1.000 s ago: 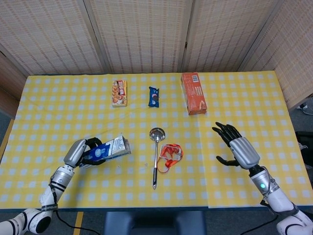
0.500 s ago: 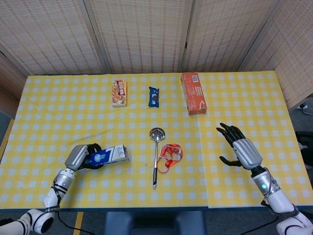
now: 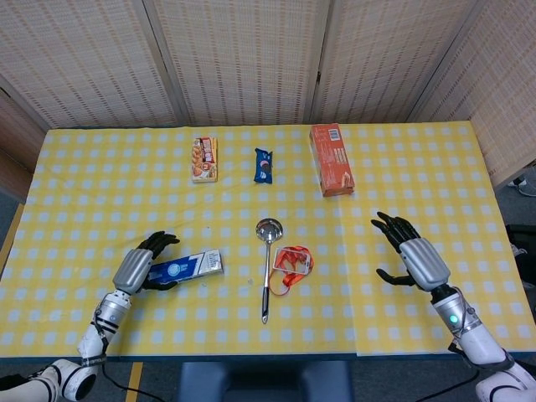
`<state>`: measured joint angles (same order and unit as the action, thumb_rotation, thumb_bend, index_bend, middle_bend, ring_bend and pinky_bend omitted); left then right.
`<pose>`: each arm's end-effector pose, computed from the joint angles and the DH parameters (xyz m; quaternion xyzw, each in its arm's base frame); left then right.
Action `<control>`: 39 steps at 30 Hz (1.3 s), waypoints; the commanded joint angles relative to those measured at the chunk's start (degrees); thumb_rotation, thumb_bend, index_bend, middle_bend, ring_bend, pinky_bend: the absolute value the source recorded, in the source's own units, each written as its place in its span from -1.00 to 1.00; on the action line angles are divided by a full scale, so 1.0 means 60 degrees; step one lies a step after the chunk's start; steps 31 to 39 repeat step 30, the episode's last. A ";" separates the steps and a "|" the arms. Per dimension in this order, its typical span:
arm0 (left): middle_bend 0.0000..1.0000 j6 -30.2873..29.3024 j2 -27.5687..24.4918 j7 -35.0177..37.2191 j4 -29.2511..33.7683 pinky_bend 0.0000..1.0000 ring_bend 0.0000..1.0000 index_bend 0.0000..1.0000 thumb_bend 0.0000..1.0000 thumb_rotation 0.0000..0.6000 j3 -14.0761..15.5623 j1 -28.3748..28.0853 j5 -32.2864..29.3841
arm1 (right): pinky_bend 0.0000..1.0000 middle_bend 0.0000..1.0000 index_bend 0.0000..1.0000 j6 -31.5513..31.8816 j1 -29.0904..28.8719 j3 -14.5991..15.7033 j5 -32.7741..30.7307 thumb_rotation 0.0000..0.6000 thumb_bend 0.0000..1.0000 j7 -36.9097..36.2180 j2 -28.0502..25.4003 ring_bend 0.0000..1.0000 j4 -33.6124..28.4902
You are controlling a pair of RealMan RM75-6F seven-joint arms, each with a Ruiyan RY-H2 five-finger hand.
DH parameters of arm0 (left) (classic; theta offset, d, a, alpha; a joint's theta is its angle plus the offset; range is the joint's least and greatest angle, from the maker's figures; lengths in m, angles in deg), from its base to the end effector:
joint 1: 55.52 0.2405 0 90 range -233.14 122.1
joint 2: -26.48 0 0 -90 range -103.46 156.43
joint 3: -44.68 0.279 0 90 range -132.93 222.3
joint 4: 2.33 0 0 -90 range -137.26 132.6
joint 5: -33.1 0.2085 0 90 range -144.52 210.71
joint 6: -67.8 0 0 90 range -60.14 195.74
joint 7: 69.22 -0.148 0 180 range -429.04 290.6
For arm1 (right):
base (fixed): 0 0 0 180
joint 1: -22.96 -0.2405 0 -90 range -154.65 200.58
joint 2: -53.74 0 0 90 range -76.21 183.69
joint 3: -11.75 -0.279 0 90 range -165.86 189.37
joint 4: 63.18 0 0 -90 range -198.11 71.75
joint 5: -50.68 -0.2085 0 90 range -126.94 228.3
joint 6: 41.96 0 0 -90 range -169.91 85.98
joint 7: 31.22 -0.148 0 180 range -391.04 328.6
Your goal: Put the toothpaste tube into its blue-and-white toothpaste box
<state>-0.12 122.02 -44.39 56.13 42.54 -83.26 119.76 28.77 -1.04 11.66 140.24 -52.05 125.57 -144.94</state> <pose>-0.2875 0.3151 -0.0151 -0.6422 -0.4768 -0.4683 0.3753 -0.2906 -0.2827 0.0977 0.6648 -0.4511 0.4492 0.3909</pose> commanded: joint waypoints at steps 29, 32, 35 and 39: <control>-0.99 -0.3509 -0.4084 -0.4456 0.3254 -1.00 -1.00 -0.90 -0.75 1.00 0.0463 0.2842 0.0193 | -1.00 -1.00 -1.00 0.2796 0.2654 -0.0076 -0.1574 1.00 -0.38 0.7282 -0.0700 -1.00 -0.2676; -0.99 -0.3417 -0.4113 -0.4524 0.3328 -1.00 -1.00 -0.90 -0.75 1.00 0.0447 0.2843 0.0123 | -1.00 -1.00 -1.00 0.2794 0.2665 -0.0091 -0.1553 1.00 -0.37 0.7249 -0.0723 -1.00 -0.2675; -0.99 -0.3417 -0.4113 -0.4524 0.3328 -1.00 -1.00 -0.90 -0.75 1.00 0.0447 0.2843 0.0123 | -1.00 -1.00 -1.00 0.2794 0.2665 -0.0091 -0.1553 1.00 -0.37 0.7249 -0.0723 -1.00 -0.2675; -0.99 -0.3417 -0.4113 -0.4524 0.3328 -1.00 -1.00 -0.90 -0.75 1.00 0.0447 0.2843 0.0123 | -1.00 -1.00 -1.00 0.2794 0.2665 -0.0091 -0.1553 1.00 -0.37 0.7249 -0.0723 -1.00 -0.2675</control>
